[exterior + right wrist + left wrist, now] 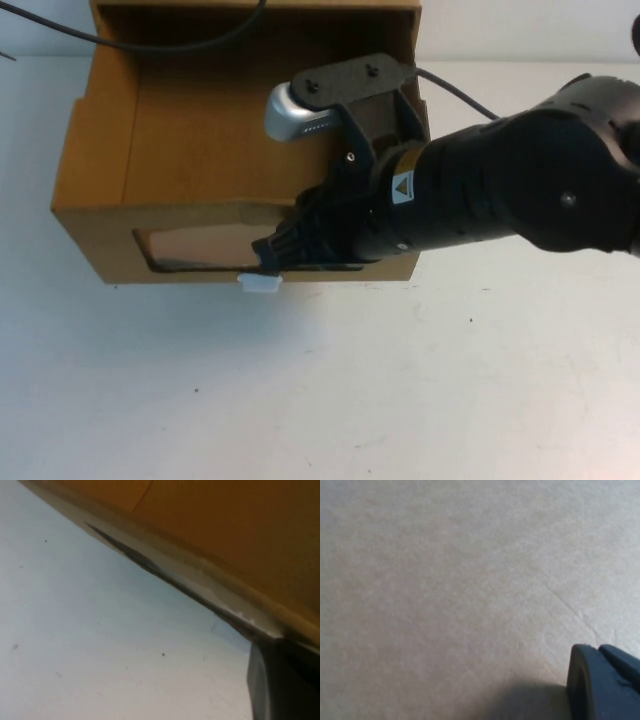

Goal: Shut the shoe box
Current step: Close the shoe box with your right arm

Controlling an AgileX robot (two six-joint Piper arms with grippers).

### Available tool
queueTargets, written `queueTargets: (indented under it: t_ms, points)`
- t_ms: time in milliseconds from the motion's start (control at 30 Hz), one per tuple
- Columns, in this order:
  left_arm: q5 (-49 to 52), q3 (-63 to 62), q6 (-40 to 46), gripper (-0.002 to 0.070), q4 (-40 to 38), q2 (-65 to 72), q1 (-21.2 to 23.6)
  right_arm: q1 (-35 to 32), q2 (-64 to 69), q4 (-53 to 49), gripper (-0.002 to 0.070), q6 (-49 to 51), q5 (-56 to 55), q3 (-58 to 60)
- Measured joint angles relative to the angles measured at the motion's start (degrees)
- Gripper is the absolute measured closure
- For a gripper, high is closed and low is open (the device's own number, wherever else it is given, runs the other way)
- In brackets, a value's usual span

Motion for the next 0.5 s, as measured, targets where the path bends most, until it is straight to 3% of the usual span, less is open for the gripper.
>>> queueTargets:
  t_ms: [500]
  points:
    - [0.35,0.0,0.09,0.0677,-0.14,0.0,0.0,-4.03,6.1,-1.28,0.0687,0.0,-2.32,-8.41]
